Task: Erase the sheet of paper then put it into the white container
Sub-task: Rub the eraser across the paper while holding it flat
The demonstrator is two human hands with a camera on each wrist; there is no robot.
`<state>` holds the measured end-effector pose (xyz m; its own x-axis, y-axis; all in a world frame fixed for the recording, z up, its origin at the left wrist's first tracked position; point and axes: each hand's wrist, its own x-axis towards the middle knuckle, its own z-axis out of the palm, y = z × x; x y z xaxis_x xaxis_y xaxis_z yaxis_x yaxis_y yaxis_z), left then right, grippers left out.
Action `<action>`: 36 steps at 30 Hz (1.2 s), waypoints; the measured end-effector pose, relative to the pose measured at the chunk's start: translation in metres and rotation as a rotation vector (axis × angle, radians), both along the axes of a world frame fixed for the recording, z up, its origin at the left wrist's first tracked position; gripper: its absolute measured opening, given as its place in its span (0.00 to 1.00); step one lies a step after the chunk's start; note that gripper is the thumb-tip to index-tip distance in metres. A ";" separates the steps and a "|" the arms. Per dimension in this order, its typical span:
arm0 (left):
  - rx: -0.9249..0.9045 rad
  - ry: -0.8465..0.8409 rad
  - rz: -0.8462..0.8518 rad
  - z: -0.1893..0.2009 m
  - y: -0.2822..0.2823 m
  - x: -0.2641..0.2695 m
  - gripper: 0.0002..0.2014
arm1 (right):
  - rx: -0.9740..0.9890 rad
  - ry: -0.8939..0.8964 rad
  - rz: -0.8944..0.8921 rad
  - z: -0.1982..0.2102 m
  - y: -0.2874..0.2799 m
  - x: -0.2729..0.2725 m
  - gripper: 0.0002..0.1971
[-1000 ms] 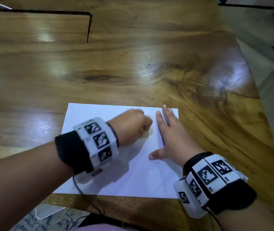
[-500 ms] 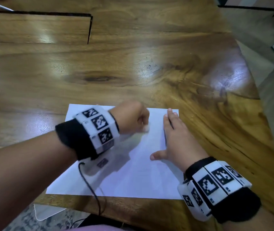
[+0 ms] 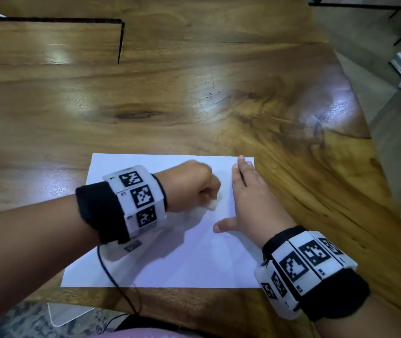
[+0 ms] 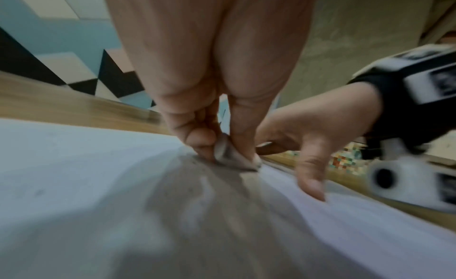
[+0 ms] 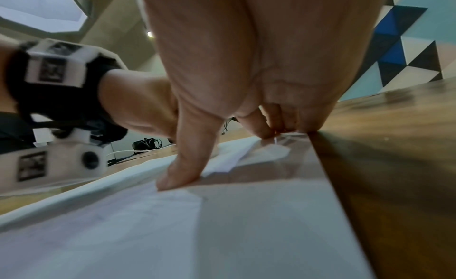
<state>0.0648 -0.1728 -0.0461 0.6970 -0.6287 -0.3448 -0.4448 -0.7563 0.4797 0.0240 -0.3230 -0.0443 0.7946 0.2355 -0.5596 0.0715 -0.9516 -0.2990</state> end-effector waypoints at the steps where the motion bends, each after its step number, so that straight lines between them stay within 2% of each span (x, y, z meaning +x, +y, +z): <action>1: -0.021 -0.065 0.062 -0.002 -0.003 0.011 0.04 | -0.005 0.001 0.004 0.000 0.000 0.000 0.64; 3: -0.058 -0.169 0.197 -0.003 -0.011 0.031 0.04 | -0.006 0.000 0.006 0.001 0.000 0.000 0.63; 6: -0.057 -0.180 0.264 -0.005 -0.017 0.032 0.04 | 0.007 -0.002 0.000 0.001 -0.001 -0.001 0.63; 8: -0.079 -0.108 0.219 -0.004 -0.013 0.014 0.04 | 0.021 -0.002 -0.009 0.000 -0.001 -0.001 0.63; 10: -0.065 -0.027 0.086 -0.003 -0.007 -0.006 0.08 | 0.028 -0.001 -0.014 -0.001 -0.001 -0.001 0.63; 12: -0.053 0.004 0.020 -0.004 -0.004 -0.009 0.05 | 0.025 -0.002 -0.013 -0.002 -0.001 0.000 0.63; 14: -0.053 -0.029 0.059 -0.002 -0.008 0.005 0.03 | 0.019 -0.001 -0.009 -0.003 -0.001 0.000 0.64; 17: -0.066 -0.109 0.195 -0.002 -0.021 0.033 0.07 | 0.017 0.002 -0.011 -0.001 -0.001 0.000 0.63; 20: -0.071 -0.143 0.200 -0.005 -0.027 0.032 0.06 | 0.018 0.008 -0.013 0.000 -0.001 -0.001 0.63; 22: -0.089 -0.111 0.162 -0.007 -0.022 0.012 0.02 | 0.026 0.003 -0.019 -0.001 -0.001 -0.001 0.63; 25: -0.126 -0.023 0.007 -0.007 -0.008 -0.022 0.06 | 0.028 -0.004 -0.016 -0.002 0.000 -0.001 0.63; 28: -0.095 0.043 -0.035 -0.006 0.004 -0.031 0.05 | 0.027 -0.010 -0.009 -0.004 -0.002 -0.002 0.65; 30: -0.111 0.015 0.047 -0.001 0.009 -0.021 0.05 | 0.035 -0.013 -0.013 -0.005 -0.003 -0.002 0.65; 34: -0.157 -0.119 0.394 0.002 0.021 0.013 0.08 | 0.059 -0.011 -0.022 -0.005 -0.004 -0.003 0.64; 36: -0.135 -0.130 0.437 -0.001 0.023 0.021 0.08 | 0.061 -0.005 -0.026 -0.006 -0.003 -0.003 0.63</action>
